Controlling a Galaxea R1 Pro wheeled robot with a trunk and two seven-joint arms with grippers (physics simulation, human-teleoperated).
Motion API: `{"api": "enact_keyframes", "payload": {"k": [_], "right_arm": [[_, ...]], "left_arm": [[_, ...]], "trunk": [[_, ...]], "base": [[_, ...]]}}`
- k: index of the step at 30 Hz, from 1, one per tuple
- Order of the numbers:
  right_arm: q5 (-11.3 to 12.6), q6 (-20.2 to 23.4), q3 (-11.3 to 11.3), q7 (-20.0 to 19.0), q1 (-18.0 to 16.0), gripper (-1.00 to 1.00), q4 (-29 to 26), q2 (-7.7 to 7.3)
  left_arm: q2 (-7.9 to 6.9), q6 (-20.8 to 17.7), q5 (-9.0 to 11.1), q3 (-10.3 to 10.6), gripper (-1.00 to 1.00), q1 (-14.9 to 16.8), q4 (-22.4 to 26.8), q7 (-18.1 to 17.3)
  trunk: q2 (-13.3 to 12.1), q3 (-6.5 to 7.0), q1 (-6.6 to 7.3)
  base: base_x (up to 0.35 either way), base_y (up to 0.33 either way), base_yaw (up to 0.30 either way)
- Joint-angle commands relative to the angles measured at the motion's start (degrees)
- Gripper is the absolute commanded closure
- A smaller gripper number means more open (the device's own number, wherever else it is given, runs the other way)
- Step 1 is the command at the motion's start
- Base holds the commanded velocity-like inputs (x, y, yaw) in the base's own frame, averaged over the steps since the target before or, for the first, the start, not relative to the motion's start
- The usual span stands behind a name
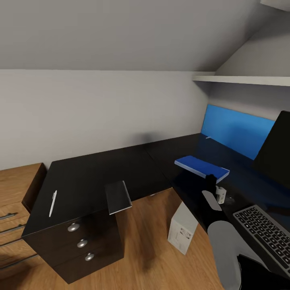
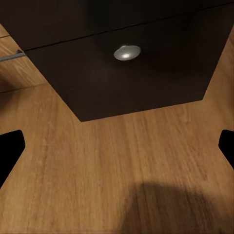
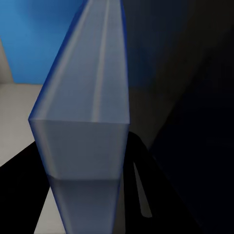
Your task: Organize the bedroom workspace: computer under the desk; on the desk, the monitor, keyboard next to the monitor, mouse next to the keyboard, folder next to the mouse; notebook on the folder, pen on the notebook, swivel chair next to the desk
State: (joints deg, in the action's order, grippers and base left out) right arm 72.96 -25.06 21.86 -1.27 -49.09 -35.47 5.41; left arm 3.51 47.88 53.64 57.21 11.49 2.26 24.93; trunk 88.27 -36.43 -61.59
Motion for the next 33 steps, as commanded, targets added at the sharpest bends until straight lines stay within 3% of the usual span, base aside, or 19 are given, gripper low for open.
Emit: {"api": "enact_keyframes", "payload": {"k": [1, 4, 5, 33], "right_arm": [[0.4, 0.0, 0.1, -0.1, 0.0, 1.00, -0.1, 0.04], [0.4, 0.1, 0.1, -0.1, 0.0, 1.00, -0.1, 0.02], [0.4, 0.2, 0.0, -0.1, 0.0, -1.00, 0.0, 0.03], [0.4, 0.2, 0.0, 0.0, 0.0, -1.00, -0.2, -0.05]], "left_arm": [[0.00, 0.0, 0.0, 0.5, -1.00, 0.0, 0.0, 0.6], [0.00, 0.0, 0.1, 0.5, -1.00, 0.0, 0.0, 0.6], [0.00, 0.0, 0.1, 0.5, -1.00, 0.0, 0.0, 0.6], [0.00, 0.0, 0.0, 0.5, -1.00, 0.0, 0.0, 0.6]], "trunk": [[0.0, -0.05, 0.00], [0.0, -0.05, 0.00], [0.0, -0.05, 0.00], [0.0, -0.05, 0.00]], "base": [[0.000, 0.000, 0.000], [0.000, 0.000, 0.000], [0.000, 0.000, 0.000], [-0.038, 0.000, 0.000]]}}
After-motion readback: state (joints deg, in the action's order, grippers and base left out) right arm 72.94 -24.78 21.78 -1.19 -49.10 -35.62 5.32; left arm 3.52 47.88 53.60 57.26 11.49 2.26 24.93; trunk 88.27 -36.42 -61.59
